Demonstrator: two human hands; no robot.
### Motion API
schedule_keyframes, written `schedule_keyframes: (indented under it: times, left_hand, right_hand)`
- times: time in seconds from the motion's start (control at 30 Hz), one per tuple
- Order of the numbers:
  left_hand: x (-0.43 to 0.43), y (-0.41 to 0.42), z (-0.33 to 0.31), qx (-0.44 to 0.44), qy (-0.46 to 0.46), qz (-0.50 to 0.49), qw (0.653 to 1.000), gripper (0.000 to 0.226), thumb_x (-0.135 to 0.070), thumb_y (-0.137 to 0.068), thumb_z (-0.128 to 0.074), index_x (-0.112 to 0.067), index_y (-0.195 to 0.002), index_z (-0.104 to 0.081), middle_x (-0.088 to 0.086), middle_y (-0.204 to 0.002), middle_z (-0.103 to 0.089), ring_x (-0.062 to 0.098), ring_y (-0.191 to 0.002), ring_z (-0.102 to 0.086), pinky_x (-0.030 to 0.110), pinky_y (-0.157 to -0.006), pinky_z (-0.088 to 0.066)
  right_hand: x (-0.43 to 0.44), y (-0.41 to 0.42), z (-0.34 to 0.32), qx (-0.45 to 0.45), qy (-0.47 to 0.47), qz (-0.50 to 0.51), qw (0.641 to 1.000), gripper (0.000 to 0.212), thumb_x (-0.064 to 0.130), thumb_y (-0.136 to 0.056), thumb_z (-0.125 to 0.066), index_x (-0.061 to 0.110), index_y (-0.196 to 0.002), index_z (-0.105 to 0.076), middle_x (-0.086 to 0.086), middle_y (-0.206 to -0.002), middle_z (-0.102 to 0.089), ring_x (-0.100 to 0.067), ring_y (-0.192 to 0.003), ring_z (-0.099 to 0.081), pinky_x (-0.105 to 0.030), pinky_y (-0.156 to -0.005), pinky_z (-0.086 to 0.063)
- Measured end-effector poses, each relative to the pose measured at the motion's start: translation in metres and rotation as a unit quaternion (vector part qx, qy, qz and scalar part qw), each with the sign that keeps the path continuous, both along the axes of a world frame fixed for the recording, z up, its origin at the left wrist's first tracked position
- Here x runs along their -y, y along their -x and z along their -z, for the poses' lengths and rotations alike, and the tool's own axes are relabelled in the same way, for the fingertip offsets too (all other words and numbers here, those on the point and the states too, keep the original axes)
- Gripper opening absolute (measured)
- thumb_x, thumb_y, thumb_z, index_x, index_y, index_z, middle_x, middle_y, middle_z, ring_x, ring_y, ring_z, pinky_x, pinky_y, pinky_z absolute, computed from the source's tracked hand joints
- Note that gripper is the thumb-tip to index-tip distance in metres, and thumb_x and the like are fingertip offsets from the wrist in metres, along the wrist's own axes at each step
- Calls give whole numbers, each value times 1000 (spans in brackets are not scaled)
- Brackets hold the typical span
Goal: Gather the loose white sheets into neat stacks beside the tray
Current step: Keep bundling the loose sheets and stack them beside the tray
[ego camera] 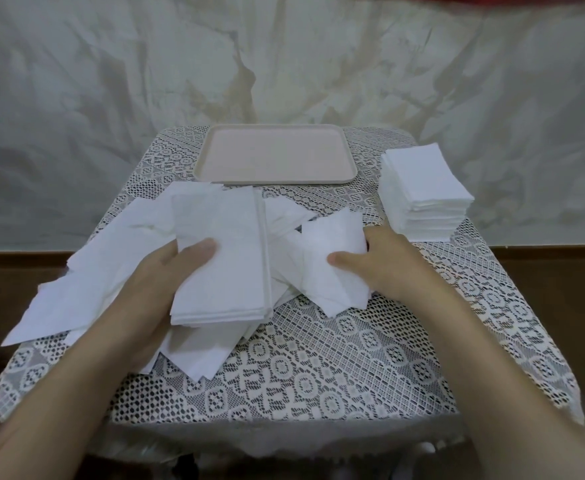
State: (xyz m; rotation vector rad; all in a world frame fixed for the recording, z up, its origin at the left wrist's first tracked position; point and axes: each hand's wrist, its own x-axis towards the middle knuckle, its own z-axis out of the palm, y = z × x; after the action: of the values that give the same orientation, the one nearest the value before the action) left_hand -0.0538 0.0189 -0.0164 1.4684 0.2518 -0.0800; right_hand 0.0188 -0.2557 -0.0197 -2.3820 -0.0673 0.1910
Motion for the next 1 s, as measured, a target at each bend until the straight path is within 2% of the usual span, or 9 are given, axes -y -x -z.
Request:
schedule_keyframes:
  times: [0.2,0.37,0.47,0.6,0.67,0.77,0.9,1.0]
  left_hand:
    - [1,0,0,1,7,-3,1000,46,-37,-90,-62,-11,-127,-70,8,-118,-79,26,-108,-76,43,-94,-54]
    - [1,0,0,2,6,-7,1000,46,-38,-88,-64,-12,-124,-71,8,-116,-79,25,-106,-76,42,-94,-54]
    - [1,0,1,3,7,-6,1000,47,-39,-88,-64,-11,-124,-71,8,-116,-79,24,-105,-77,41,-93,-55]
    - [1,0,0,4,0,-2,1000,46,-41,-86,-65,-12,-121,-71,9,-112,-80,20,-93,-77,38,-87,-57]
    - [0,0,0,4,5,-3,1000,48,-41,-86,-66,-12,-123,-71,9,-114,-79,22,-97,-78,41,-90,-55]
    - [3,0,1,4,9,-4,1000,51,-42,-87,-65,-12,-127,-70,8,-116,-79,25,-102,-77,41,-89,-54]
    - [2,1,3,8,0,0,1000,52,-47,-89,-74,-15,-130,-69,8,-118,-79,29,-106,-76,44,-91,-55]
    - [3,1,5,20,0,-13,1000,55,-51,-85,-70,-19,-130,-69,7,-118,-79,29,-107,-76,45,-91,-55]
  right_hand:
    - [-1,-2,1,4,23,-11,1000,26,38,-90,-71,18,-105,-67,3,-97,-70,-20,-90,-67,-37,-79,-54]
    - [-5,-5,5,0,26,-9,1000,23,34,-89,-69,11,-93,-65,-5,-90,-69,-28,-86,-67,-40,-73,-53]
    - [-7,0,2,8,27,-6,1000,20,29,-91,-66,9,-94,-64,-8,-90,-68,-30,-87,-67,-39,-72,-52]
    - [4,13,-4,-33,-59,13,998,18,27,-93,-64,13,-105,-67,-4,-98,-72,-25,-92,-70,-43,-82,-58]
    - [12,21,-5,-52,-49,-1,997,17,25,-94,-63,15,-108,-66,-1,-98,-72,-22,-92,-70,-41,-83,-58]
    - [20,33,-3,-64,-54,-21,996,15,25,-97,-63,21,-111,-65,7,-99,-71,-13,-91,-68,-32,-75,-57]
    - [23,34,-1,-78,-91,-21,993,19,30,-93,-69,20,-109,-72,6,-100,-76,-13,-93,-72,-39,-87,-59]
    - [24,32,-5,-91,-92,-52,990,12,23,-92,-71,19,-103,-74,7,-98,-78,-12,-93,-73,-36,-89,-59]
